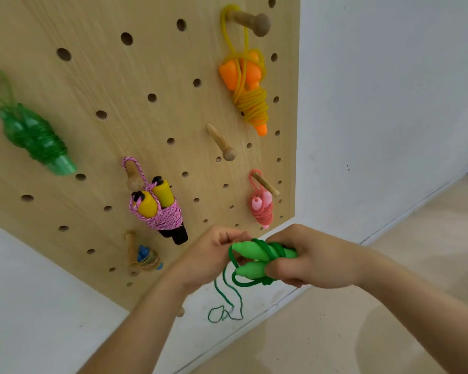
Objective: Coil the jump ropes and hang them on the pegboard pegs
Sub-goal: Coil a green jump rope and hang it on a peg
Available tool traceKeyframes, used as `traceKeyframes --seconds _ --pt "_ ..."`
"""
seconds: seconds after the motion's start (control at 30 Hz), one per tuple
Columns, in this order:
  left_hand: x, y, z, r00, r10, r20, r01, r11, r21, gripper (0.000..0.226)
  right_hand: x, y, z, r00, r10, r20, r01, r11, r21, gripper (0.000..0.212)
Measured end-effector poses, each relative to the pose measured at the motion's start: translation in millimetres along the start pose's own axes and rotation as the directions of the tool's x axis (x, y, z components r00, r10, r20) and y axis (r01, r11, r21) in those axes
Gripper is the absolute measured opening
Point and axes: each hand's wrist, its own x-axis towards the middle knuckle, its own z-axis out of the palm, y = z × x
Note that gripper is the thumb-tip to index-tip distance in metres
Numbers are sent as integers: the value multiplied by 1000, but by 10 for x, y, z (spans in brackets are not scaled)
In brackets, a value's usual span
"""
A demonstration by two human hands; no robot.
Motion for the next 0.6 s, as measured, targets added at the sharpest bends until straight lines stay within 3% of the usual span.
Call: traceKeyframes --seconds 0.07,0.13,0.2,0.27,0.37,0.47,0.53,0.6 --pt "-21 -106 149 993 -74 -97 58 987 -150 63 39 44 37 1000 19 -6 -18 993 118 41" --pt "-5 -214 271 973 -152 -175 80 929 -362 71 72 99 96 997 68 -21 -62 977 203 41" --pt "36 -321 364 961 -178 -213 52 870 -490 66 97 150 140 990 127 -62 -107 959 261 40" --pt "46 -437 430 942 -196 -272 43 875 -482 54 116 193 160 978 179 -103 -135 931 338 48" --pt "38 -556 512 905 -196 -376 48 928 -369 46 160 231 204 953 248 -173 -168 910 379 49" --pt "4 -610 531 882 -63 -466 45 998 -50 40 202 301 299 901 309 -304 -203 920 334 28" --pt "-68 -643 521 886 41 -461 62 977 206 29 215 364 305 877 322 -356 -205 922 328 27" --pt "-175 -674 512 903 147 -404 78 868 490 13 209 419 249 843 322 -431 -215 936 279 31"
